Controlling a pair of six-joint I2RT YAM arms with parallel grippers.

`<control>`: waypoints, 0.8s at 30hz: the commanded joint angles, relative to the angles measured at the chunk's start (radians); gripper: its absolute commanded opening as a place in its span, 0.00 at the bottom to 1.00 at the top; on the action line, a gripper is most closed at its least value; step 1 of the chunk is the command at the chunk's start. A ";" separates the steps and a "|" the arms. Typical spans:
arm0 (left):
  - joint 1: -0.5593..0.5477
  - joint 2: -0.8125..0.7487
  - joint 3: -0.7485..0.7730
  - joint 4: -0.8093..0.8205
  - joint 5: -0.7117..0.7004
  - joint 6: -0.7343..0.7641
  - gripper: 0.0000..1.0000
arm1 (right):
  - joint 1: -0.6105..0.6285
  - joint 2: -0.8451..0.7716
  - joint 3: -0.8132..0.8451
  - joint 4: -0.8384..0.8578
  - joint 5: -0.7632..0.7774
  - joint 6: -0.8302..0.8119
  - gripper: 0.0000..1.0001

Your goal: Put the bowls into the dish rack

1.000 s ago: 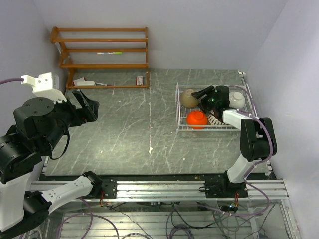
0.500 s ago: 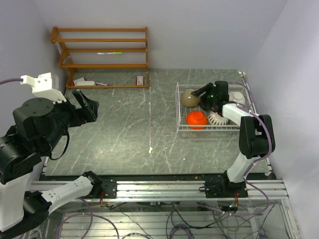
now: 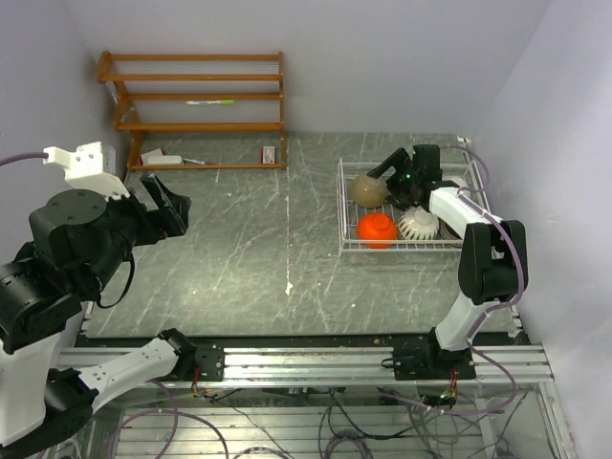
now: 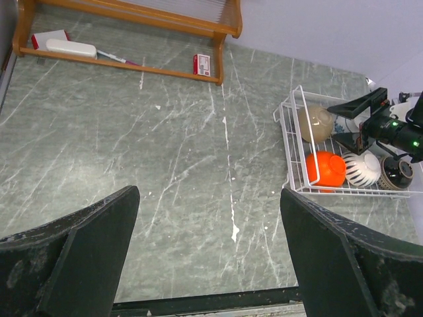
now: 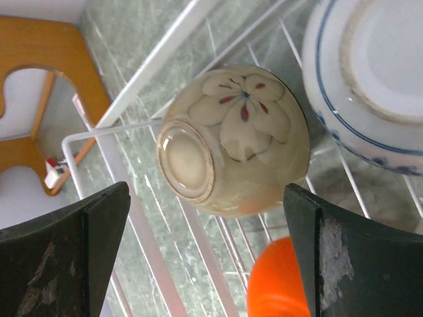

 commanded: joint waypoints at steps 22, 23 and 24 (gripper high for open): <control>-0.007 -0.004 -0.050 0.082 0.051 0.003 0.99 | 0.301 -0.209 0.339 -0.743 0.311 -0.431 1.00; -0.007 0.001 -0.049 0.084 0.054 0.004 0.99 | 0.318 -0.217 0.343 -0.759 0.315 -0.436 1.00; -0.006 0.007 -0.049 0.085 0.056 0.005 0.99 | 0.332 -0.225 0.345 -0.768 0.312 -0.442 1.00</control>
